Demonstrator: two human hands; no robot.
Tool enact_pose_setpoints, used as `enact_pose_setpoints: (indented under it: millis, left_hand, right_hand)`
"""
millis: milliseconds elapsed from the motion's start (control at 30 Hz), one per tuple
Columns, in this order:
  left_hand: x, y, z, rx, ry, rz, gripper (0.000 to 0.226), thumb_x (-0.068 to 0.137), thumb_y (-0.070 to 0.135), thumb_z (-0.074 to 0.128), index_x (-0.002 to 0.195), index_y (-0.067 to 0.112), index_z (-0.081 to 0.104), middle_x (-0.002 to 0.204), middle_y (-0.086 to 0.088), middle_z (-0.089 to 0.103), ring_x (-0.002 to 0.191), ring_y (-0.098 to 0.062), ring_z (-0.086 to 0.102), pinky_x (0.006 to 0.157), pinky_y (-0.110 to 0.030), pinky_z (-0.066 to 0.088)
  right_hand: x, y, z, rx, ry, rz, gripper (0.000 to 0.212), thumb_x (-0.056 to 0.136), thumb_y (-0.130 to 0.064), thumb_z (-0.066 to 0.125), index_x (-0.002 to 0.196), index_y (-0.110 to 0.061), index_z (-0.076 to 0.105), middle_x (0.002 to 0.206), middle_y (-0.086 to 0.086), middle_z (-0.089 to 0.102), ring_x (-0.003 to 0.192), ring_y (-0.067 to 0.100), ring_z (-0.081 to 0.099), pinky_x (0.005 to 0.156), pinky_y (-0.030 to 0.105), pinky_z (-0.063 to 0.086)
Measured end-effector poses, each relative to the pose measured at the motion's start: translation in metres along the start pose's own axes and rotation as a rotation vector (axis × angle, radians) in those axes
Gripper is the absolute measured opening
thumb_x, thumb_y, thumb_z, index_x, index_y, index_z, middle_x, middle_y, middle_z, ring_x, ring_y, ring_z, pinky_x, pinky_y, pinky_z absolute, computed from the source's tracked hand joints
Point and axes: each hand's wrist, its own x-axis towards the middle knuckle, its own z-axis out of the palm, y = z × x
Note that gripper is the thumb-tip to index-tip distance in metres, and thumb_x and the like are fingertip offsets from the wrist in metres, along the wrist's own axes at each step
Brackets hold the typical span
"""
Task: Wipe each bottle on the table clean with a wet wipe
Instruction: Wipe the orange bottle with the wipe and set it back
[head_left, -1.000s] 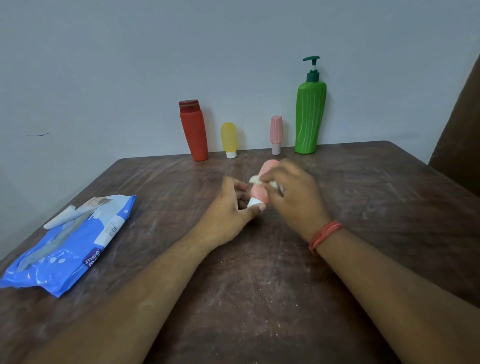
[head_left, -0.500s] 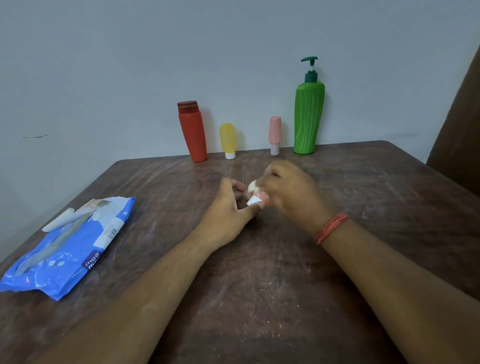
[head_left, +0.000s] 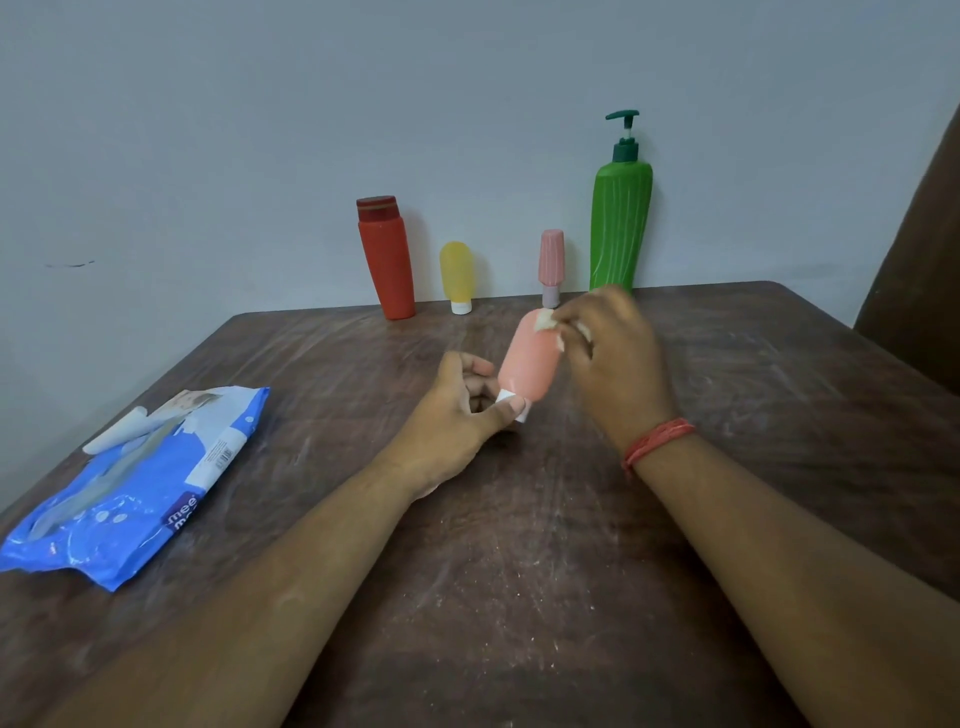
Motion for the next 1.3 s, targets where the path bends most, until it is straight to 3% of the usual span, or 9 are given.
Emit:
enact_pose_setpoints:
  millis: [100,300,467,567,733,833,933,1133,1300]
  left_hand:
    - [0.000,0.001,0.002,0.007,-0.005,0.004,0.055,0.076,0.049,0.075,0.116,0.031,0.043,0.099,0.004,0.073,0.088,-0.007,0.065,0.092,-0.034,0.054]
    - [0.001,0.001,-0.002,-0.325,0.155,-0.017,0.032,0.097,0.012,0.067,0.121,0.019,0.045,0.106,-0.006,0.076,0.100,-0.025,0.074,0.081,-0.034,0.060]
    - [-0.002,0.003,-0.001,-0.366,0.096,-0.021,0.037,0.097,0.012,0.066,0.127,0.018,0.044,0.116,-0.003,0.075,0.113,-0.026,0.070,0.094,-0.042,0.058]
    - [-0.003,0.004,0.002,-0.271,0.034,-0.016,0.046,0.090,0.018,0.071,0.128,0.025,0.045,0.120,0.005,0.074,0.115,-0.022,0.069,0.099,-0.041,0.055]
    - [0.000,0.000,-0.001,-0.154,0.158,0.022,0.038,0.094,0.013,0.071,0.123,0.028,0.051,0.116,0.007,0.075,0.113,-0.011,0.068,0.105,-0.043,0.051]
    - [0.004,-0.002,-0.005,-0.067,0.253,0.031,0.036,0.095,0.018,0.071,0.119,0.036,0.050,0.112,0.016,0.075,0.110,-0.002,0.067,0.103,-0.037,0.051]
    - [0.006,0.001,-0.006,0.060,0.286,0.045,0.046,0.093,0.023,0.075,0.126,0.034,0.045,0.111,0.021,0.073,0.105,0.003,0.066,0.097,-0.032,0.051]
    - [0.010,0.013,-0.014,0.381,0.289,0.008,0.074,0.086,0.030,0.081,0.145,0.022,0.036,0.133,0.006,0.059,0.107,-0.011,0.065,0.086,-0.027,0.054]
    - [0.017,0.011,-0.019,0.453,0.218,-0.079,0.094,0.083,0.026,0.083,0.155,0.018,0.022,0.132,0.000,0.061,0.115,-0.020,0.062,0.101,-0.041,0.051]
  right_hand:
    - [-0.004,0.002,0.002,0.023,-0.004,0.037,0.010,0.087,0.002,0.064,0.095,-0.002,0.071,0.101,0.012,0.059,0.093,0.020,0.058,0.083,0.022,0.043]
    - [-0.025,-0.013,0.017,0.092,-0.333,-0.107,0.007,0.086,-0.005,0.069,0.091,-0.009,0.066,0.094,-0.001,0.056,0.085,0.015,0.054,0.071,0.026,0.040]
    - [-0.022,-0.011,0.021,0.173,-0.116,0.085,0.011,0.083,-0.007,0.071,0.084,-0.015,0.065,0.089,-0.006,0.060,0.078,0.007,0.055,0.067,0.015,0.041]
    - [-0.020,-0.004,0.022,0.313,-0.062,0.307,0.013,0.085,-0.010,0.070,0.083,-0.021,0.065,0.086,-0.007,0.065,0.080,0.007,0.061,0.071,0.025,0.051]
    - [-0.029,-0.002,0.026,0.569,-0.246,0.494,0.017,0.086,-0.007,0.071,0.083,-0.022,0.066,0.087,0.004,0.072,0.086,0.025,0.069,0.082,0.048,0.058]
    - [-0.028,-0.005,0.028,0.601,-0.293,0.498,0.017,0.083,-0.007,0.075,0.079,-0.022,0.068,0.083,0.006,0.073,0.082,0.026,0.071,0.080,0.047,0.059]
    - [-0.019,-0.004,0.028,0.608,-0.131,0.538,0.015,0.084,-0.010,0.075,0.080,-0.023,0.068,0.083,0.001,0.072,0.081,0.019,0.070,0.078,0.043,0.061]
    - [0.008,0.003,0.025,0.555,-0.036,0.522,0.016,0.085,-0.012,0.075,0.081,-0.025,0.066,0.088,0.001,0.071,0.085,0.019,0.069,0.081,0.044,0.059]
    - [0.028,0.022,0.026,0.510,-0.004,0.528,0.016,0.084,-0.010,0.074,0.082,-0.024,0.067,0.087,-0.001,0.070,0.084,0.018,0.069,0.080,0.043,0.060]
